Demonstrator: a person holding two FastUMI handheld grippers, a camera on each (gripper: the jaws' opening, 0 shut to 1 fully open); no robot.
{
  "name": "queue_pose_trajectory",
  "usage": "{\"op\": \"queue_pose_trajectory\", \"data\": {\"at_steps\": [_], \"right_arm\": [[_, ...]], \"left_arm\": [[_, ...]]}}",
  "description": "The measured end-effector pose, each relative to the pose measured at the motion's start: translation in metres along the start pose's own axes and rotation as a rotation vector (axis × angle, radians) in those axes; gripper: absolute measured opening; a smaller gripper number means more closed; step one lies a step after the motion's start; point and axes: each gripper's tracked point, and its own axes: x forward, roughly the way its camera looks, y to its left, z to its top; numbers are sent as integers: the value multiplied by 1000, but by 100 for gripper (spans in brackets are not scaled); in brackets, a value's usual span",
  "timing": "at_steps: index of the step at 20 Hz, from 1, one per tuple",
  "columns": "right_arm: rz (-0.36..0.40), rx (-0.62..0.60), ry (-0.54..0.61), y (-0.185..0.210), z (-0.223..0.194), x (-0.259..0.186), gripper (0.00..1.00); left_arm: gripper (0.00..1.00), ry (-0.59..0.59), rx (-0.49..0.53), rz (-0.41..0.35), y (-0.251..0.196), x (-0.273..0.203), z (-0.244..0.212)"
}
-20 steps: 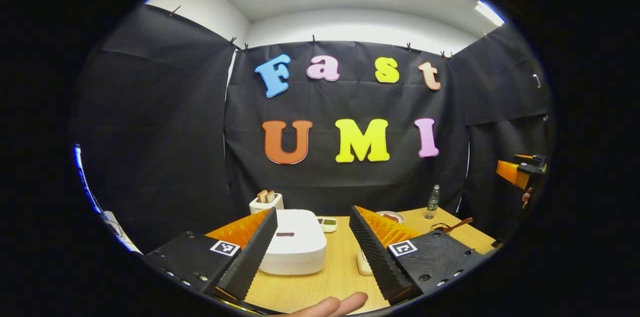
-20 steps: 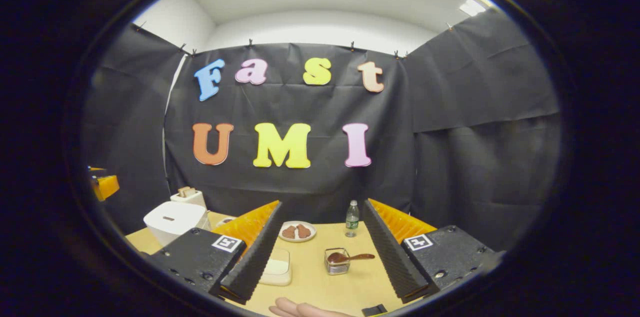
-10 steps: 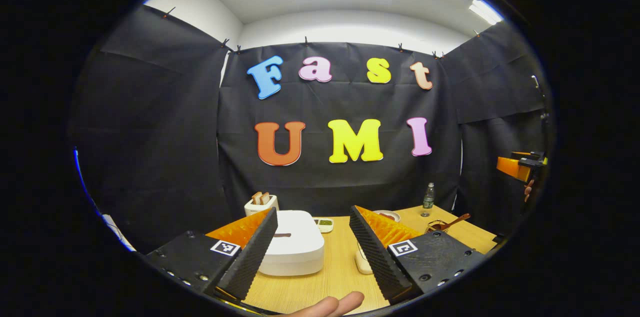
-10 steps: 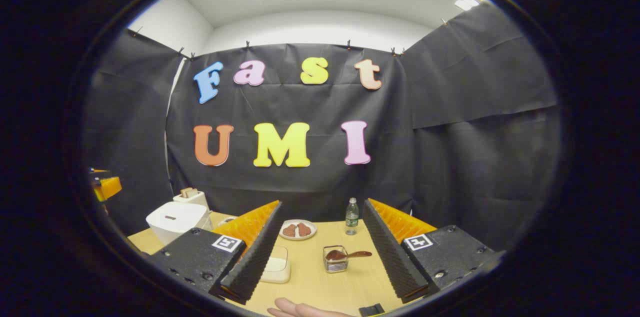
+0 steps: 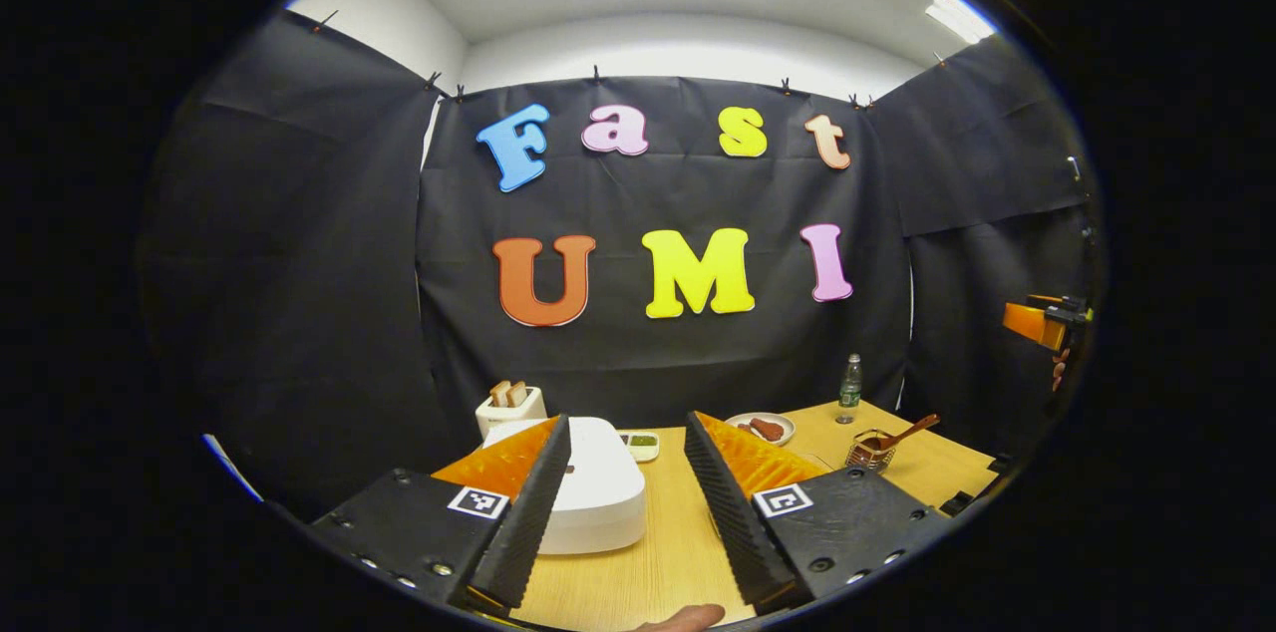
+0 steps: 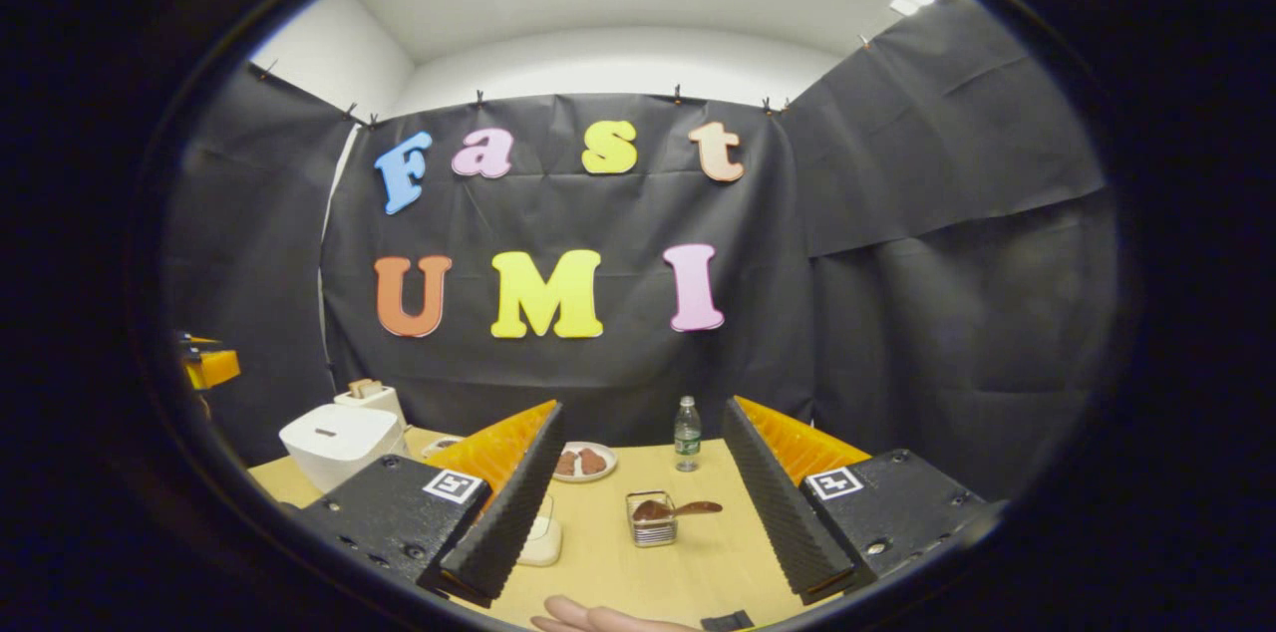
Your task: Close the left gripper, press the button to open the rice cooker; take a wooden spoon from the chopstick holder with the right hand, scoop a spoonful of rice and pour it into the rice cooker, then put the wooden spoon back into the chopstick holder.
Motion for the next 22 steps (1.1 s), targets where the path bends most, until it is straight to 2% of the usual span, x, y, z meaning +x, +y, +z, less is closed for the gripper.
{"op": "queue_pose_trajectory", "data": {"at_steps": [1, 4, 6, 7, 9, 11, 16, 22], "right_arm": [[1, -6, -8, -4, -2, 3, 100], [-18, -20, -26, -22, -9, 12, 100], [-26, -6, -17, -32, -19, 15, 100], [-34, 4, -1, -38, -26, 20, 100], [-35, 19, 36, -42, -39, 28, 100], [-44, 24, 76, -49, -51, 34, 100], [-39, -7, 96, -49, -58, 38, 100], [-20, -42, 130, -43, -75, 40, 100]], "left_arm": [[62, 19, 15, 25, 8, 6, -6], [56, 27, 29, 85, 27, 27, -10], [25, 48, 2, 96, 34, 42, -17], [17, 55, -8, 99, 35, 49, -18], [18, 78, -25, 117, 44, 61, -24], [0, 126, -38, 133, 54, 80, -35], [0, 251, -15, 173, 70, 124, -71], [0, 393, -76, 199, 82, 165, -128]]}}
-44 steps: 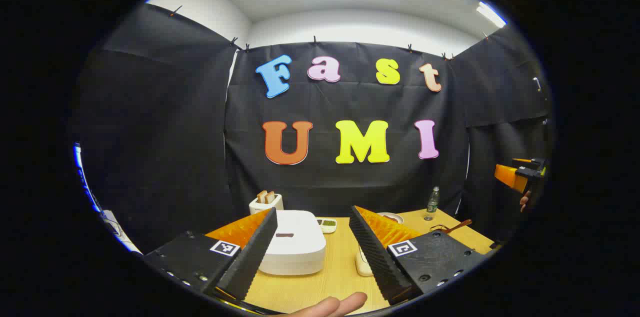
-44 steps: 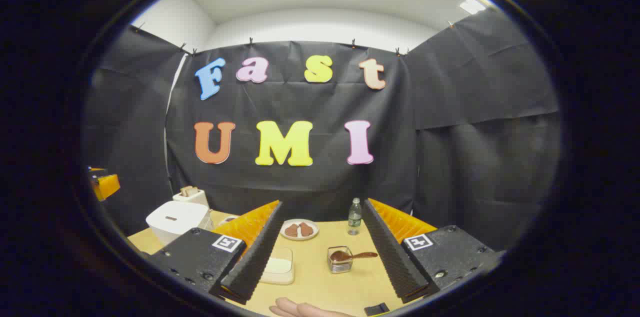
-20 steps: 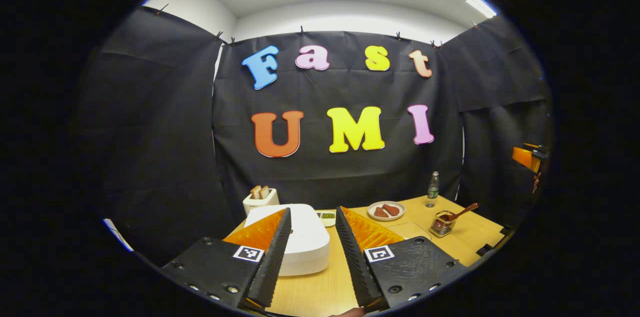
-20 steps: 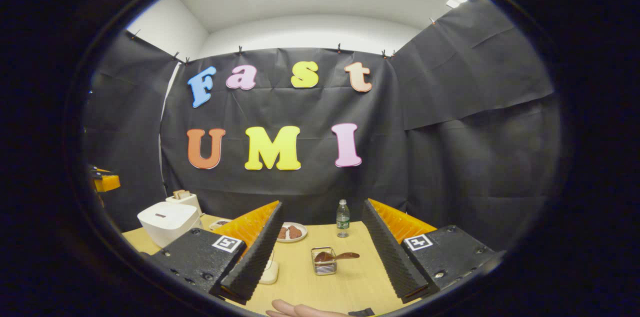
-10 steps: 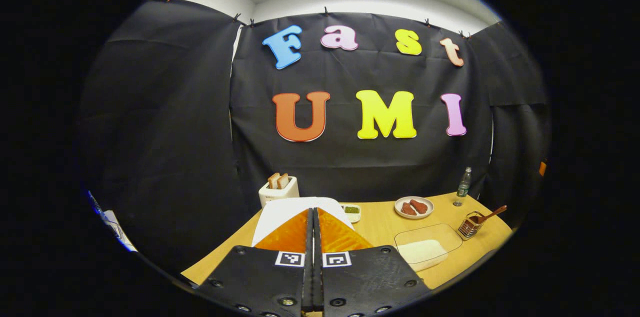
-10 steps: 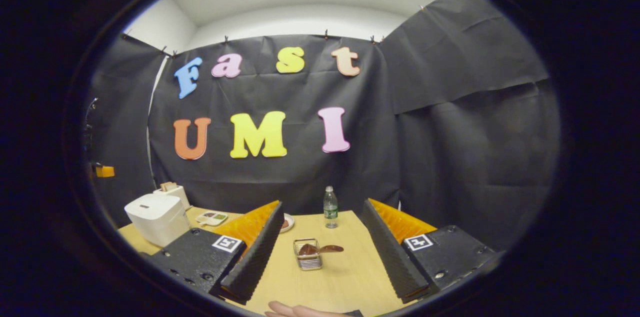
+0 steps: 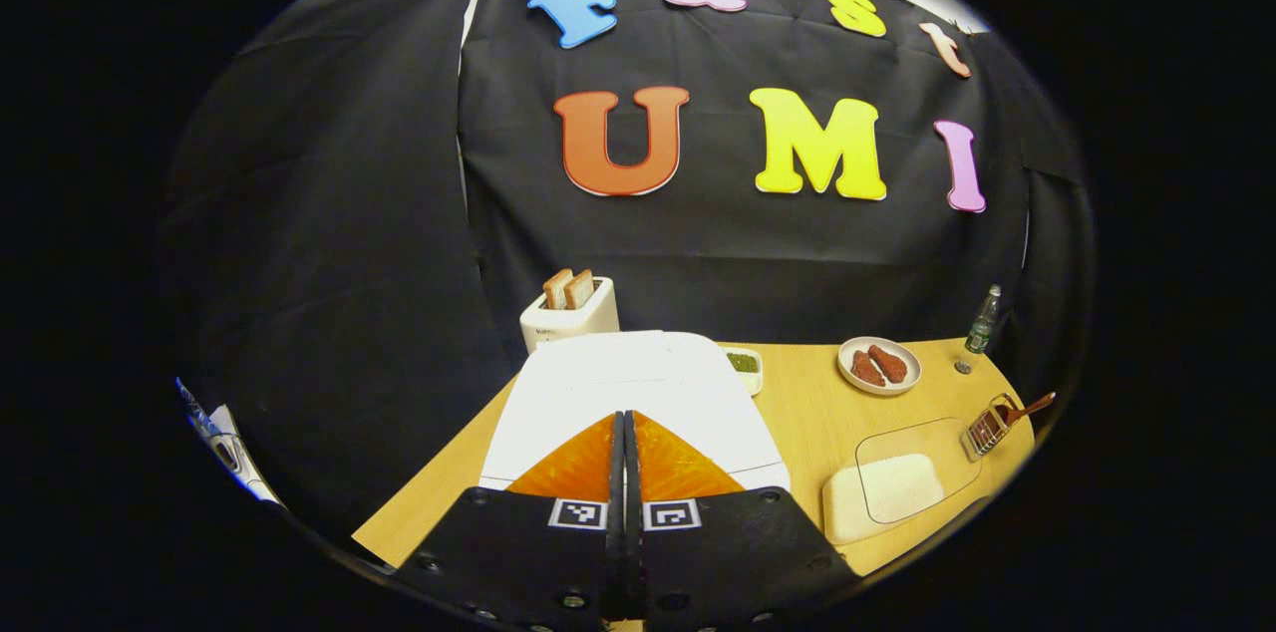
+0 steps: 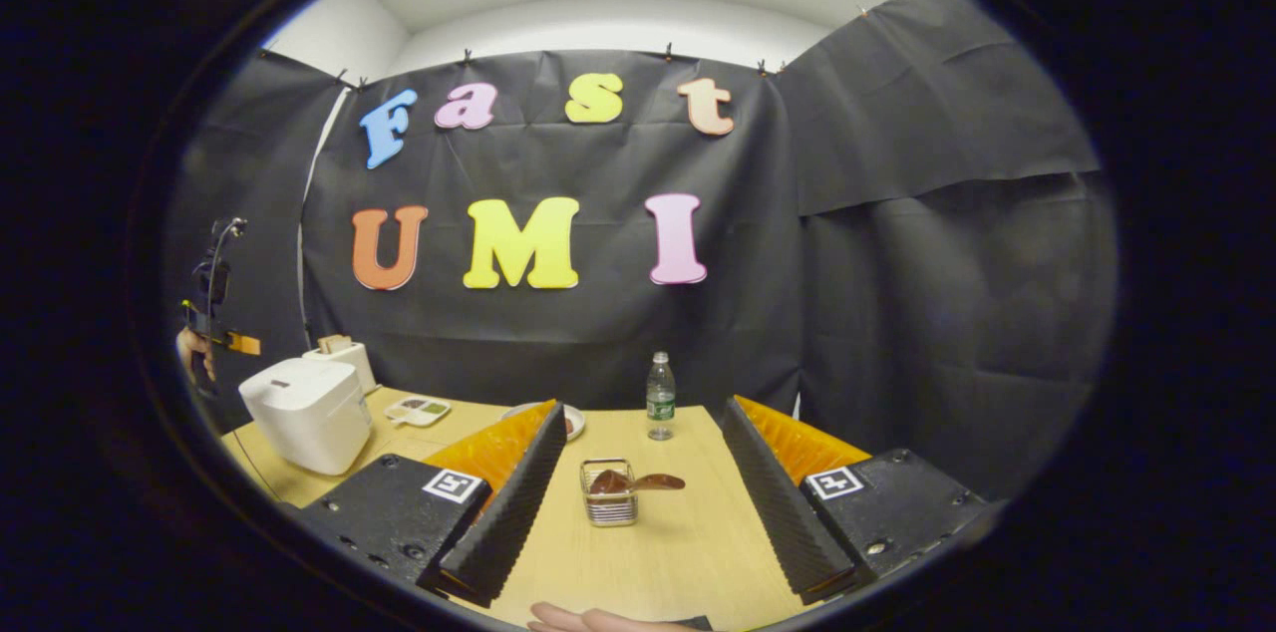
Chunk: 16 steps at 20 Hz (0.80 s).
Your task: Close the left gripper, press the button to open the rice cooker; take a wooden spoon from the chopstick holder with the right hand, scoop a spoonful of rice and pour it into the rice cooker, then put the wooden spoon back into the chopstick holder.
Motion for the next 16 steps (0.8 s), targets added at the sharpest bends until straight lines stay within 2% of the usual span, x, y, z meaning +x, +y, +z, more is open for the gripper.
{"op": "queue_pose_trajectory", "data": {"at_steps": [2, 5, 7, 9, 11, 14, 16], "right_arm": [[5, -7, 7, 2, -4, 2, 100], [8, -25, 28, 4, -14, 8, 100], [12, -25, 47, 7, -21, 9, 100], [18, -30, 56, 9, -25, 8, 99], [24, -40, 52, 13, -25, 6, 100], [33, -41, 59, 18, -31, 3, 99], [40, -45, 65, 19, -37, 0, 100]], "left_arm": [[0, 40, -24, -6, -2, 12, -11], [0, 25, -27, -51, -14, 26, -11], [0, 71, -21, -28, -10, 33, -27], [0, 137, -42, -40, -12, 37, -45], [0, 153, -72, -61, -14, 38, -43], [0, 145, -95, -85, -13, 36, -44], [0, 98, -97, -90, -12, 34, -37]]}}
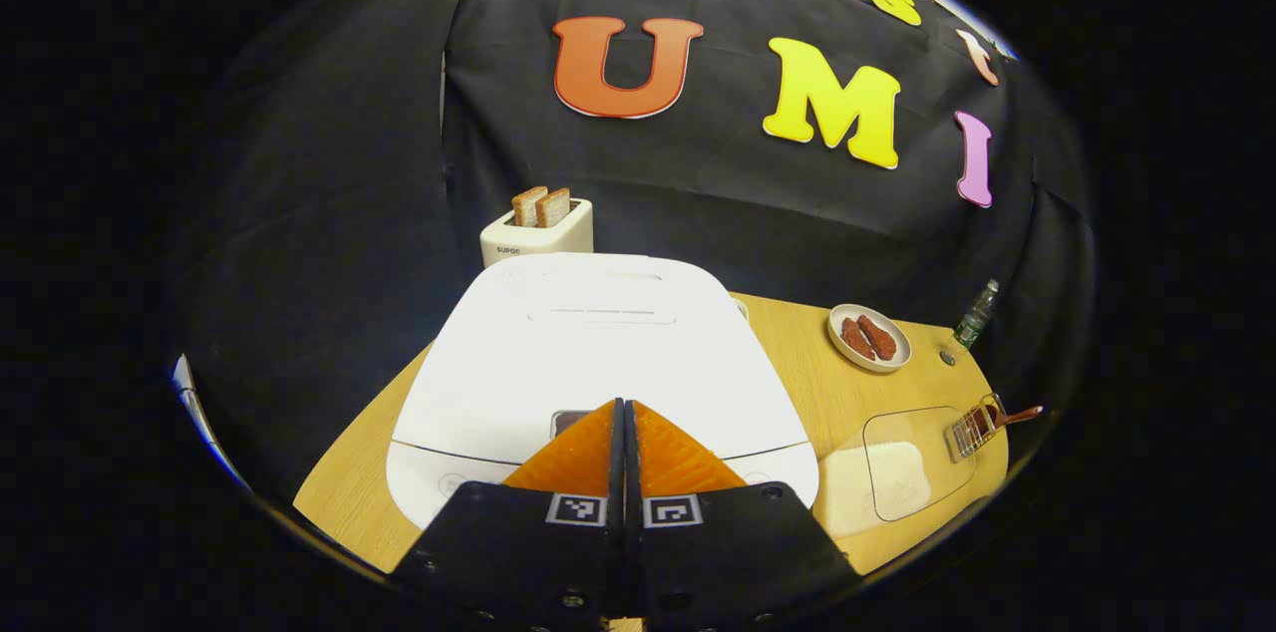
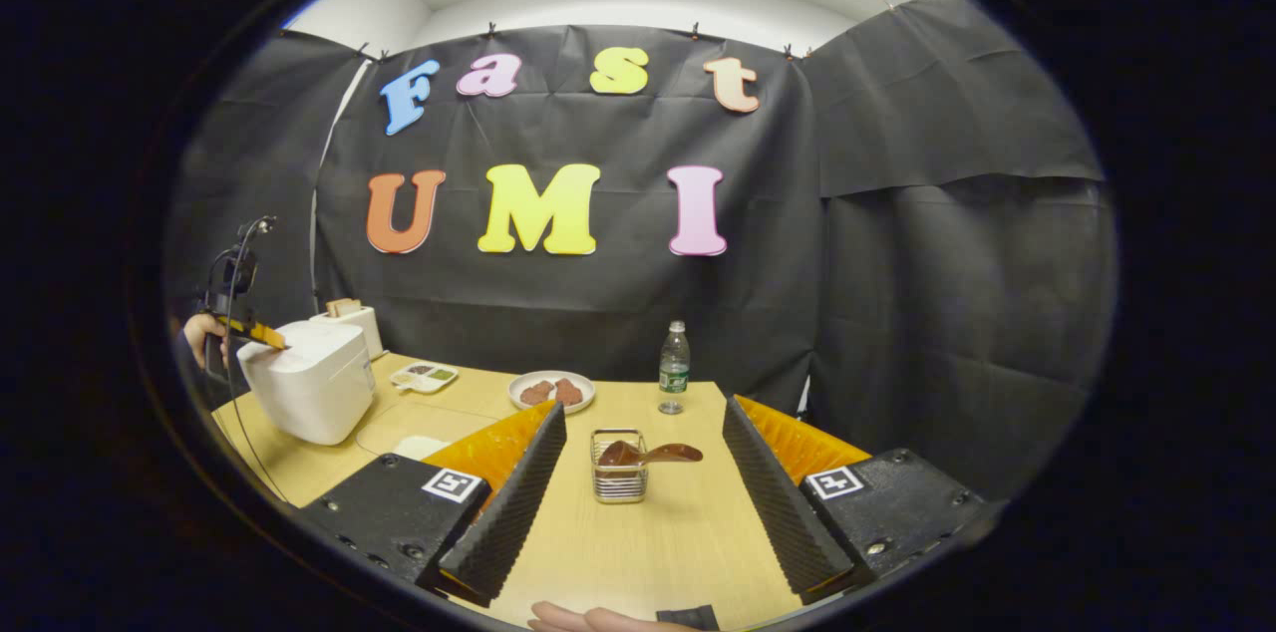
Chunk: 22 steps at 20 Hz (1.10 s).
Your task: Close the left gripper, press the button to open the rice cooker; take a wooden spoon from the chopstick holder with the right hand, scoop a spoonful of rice and pour it into the rice cooker, then put the wooden spoon back into the chopstick holder.
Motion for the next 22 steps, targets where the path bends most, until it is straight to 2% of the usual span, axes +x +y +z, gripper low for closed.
{"op": "queue_pose_trajectory", "data": {"at_steps": [4, 6, 9, 10, 11, 12, 14, 15, 17, 18, 22], "right_arm": [[-23, -23, 15, -9, -12, 0, 100], [-36, -2, 14, -13, -18, 3, 99], [-55, 37, 14, -12, -35, 10, 99], [-59, 36, 18, -9, -41, 14, 100], [-68, 36, 26, -10, -49, 19, 100], [-69, 38, 39, -7, -55, 24, 99], [-60, 49, 64, -1, -66, 33, 100], [-59, 64, 63, -2, -68, 38, 100], [-62, 83, 47, 0, -71, 49, 99], [-73, 85, 41, -1, -72, 55, 100], [-81, 110, 60, 1, -90, 82, 100]], "left_arm": [[0, -172, -12, -8, 0, -34, 43], [0, -212, -29, -6, -2, -69, 53], [1, -355, -9, -43, -16, -114, 70], [15, -372, 0, -41, -19, -130, 66], [33, -380, 13, -24, -17, -140, 57], [38, -376, 41, -10, -17, -148, 49], [84, -359, 66, 41, -12, -162, 39], [97, -384, 68, 30, -16, -173, 36], [94, -434, 60, -1, -25, -193, 37], [94, -445, 55, 7, -21, -199, 35], [94, -446, 53, 100, 0, -215, 20]]}}
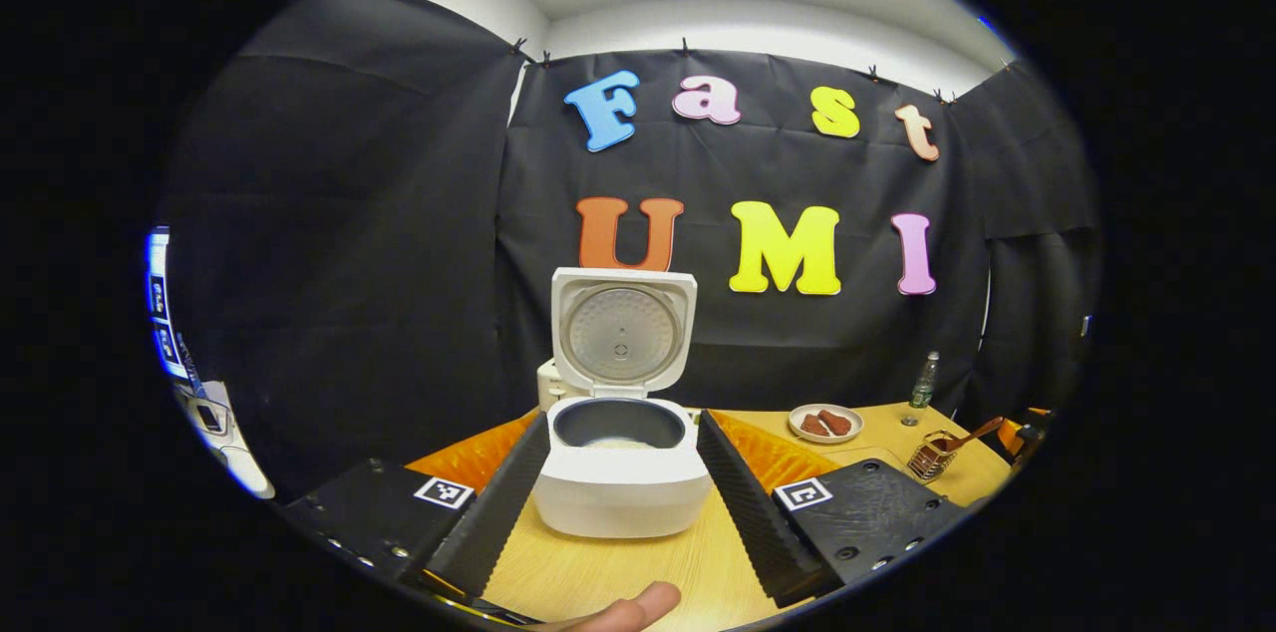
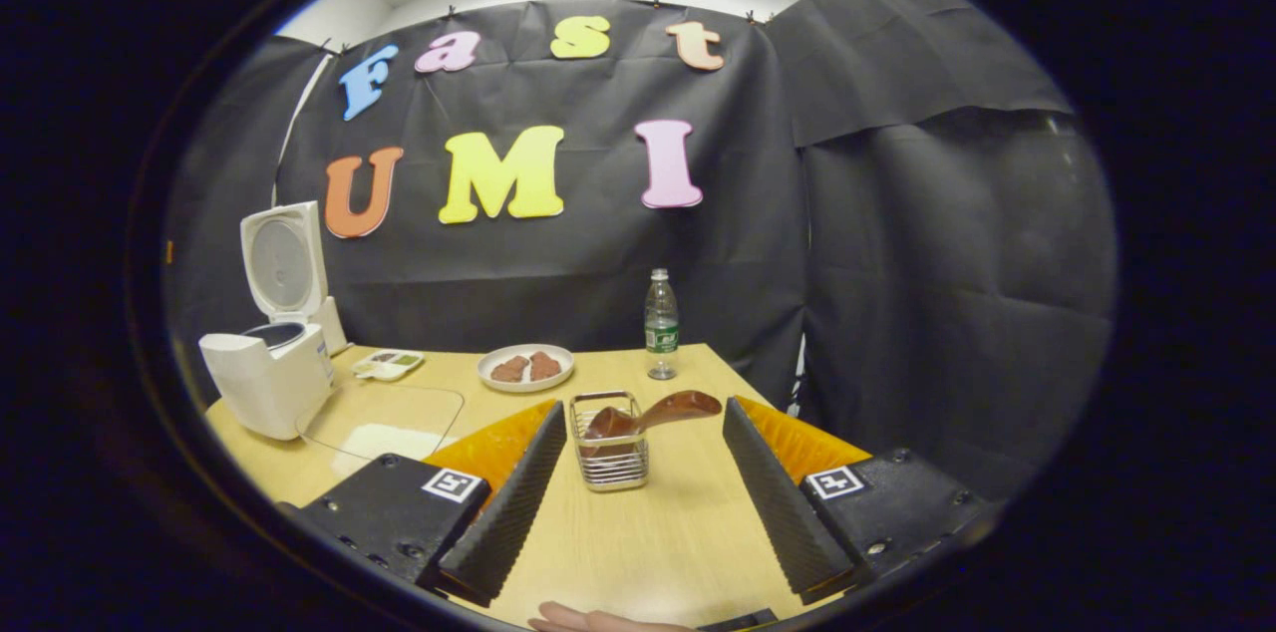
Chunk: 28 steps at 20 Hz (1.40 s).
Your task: Close the left gripper, press the button to open the rice cooker; take a wooden spoon from the chopstick holder with the right hand, scoop a spoonful of rice and pour it into the rice cooker, then put the wooden spoon back into the chopstick holder.
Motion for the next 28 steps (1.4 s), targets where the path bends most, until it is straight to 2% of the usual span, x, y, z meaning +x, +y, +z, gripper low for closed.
{"op": "queue_pose_trajectory", "data": {"at_steps": [2, 5, 7, 8, 9, 10, 13, 14, 16, 18, 19, 20, 21, 22, 24, 25, 28], "right_arm": [[-7, 17, 33, 2, -14, 14, 100], [-14, 42, 64, 5, -30, 36, 100], [29, 63, 72, 17, -36, 48, 97], [11, 72, 66, 12, -37, 55, 96], [-16, 76, 64, 5, -39, 64, 89], [-33, 73, 64, 2, -42, 73, 90], [-24, 84, 81, 9, -50, 91, 78], [-36, 94, 90, 7, -52, 96, 83], [-73, 132, 119, 0, -57, 107, 80], [-87, 187, 92, -3, -46, 120, 78], [-97, 193, 61, -5, -39, 125, 70], [-126, 181, 56, -11, -38, 131, 68], [-123, 196, 53, -9, -39, 129, 50], [-111, 204, 45, -5, -37, 137, 43], [-77, 192, 32, 10, -24, 131, 35], [-70, 176, 33, 15, -20, 133, 27], [-49, 144, 22, 29, 1, 132, 20]], "left_arm": [[94, 27, 11, 16, 3, -9, -11], [94, 9, 20, -59, -17, -26, -17], [94, 0, 34, -81, -19, -33, -22], [94, -5, 39, -99, -24, -40, -27], [94, -14, 42, -117, -29, -47, -27], [94, -35, 44, -128, -33, -56, -25], [94, -94, 77, -153, -39, -78, -20], [94, -110, 75, -146, -37, -85, -19], [95, -130, 52, -159, -41, -92, -16], [95, -127, 10, -181, -43, -94, -19], [95, -120, -4, -181, -41, -92, -22], [95, -111, -8, -180, -38, -91, -26], [95, -101, -8, -170, -34, -89, -30], [95, -96, -8, -156, -28, -86, -33], [95, -86, -15, -144, -24, -82, -38], [94, -78, -21, -146, -23, -81, -41], [94, -66, -27, -148, -19, -80, -49]]}}
